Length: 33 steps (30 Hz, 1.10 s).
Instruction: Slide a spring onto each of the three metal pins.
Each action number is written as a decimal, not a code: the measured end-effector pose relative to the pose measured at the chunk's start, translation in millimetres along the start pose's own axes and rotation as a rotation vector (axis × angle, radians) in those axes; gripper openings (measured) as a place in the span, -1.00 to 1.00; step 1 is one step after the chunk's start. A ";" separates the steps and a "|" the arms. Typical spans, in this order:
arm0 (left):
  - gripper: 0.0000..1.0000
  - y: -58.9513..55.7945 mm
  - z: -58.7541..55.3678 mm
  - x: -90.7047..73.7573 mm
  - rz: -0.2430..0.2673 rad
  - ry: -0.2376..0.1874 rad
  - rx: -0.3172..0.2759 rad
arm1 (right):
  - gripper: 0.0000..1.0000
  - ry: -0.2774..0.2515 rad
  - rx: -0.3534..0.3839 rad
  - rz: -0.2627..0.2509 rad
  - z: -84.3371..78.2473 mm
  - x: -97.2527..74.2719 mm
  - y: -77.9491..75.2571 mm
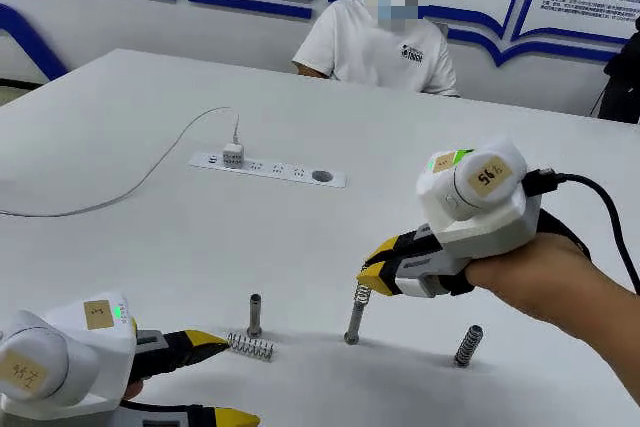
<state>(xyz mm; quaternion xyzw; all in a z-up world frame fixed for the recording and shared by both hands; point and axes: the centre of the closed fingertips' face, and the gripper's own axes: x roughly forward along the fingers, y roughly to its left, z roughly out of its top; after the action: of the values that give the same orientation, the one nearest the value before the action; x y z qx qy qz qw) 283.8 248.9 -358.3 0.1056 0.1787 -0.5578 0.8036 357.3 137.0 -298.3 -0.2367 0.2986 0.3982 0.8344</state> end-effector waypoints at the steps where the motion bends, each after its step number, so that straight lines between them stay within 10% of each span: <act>1: 0.03 0.1 -0.1 0.0 0.000 0.000 0.000 | -0.77 0.000 0.003 0.001 -0.4 0.5 -0.1; 33: 0.01 0.0 -4.9 0.6 0.000 0.008 -0.009 | -0.76 0.063 0.032 0.016 -31.1 32.6 6.3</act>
<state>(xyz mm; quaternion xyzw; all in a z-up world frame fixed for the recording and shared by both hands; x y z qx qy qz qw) 283.1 250.2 -363.0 0.1041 0.1846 -0.5565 0.8034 359.1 137.9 -343.8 -0.2332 0.3330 0.3923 0.8252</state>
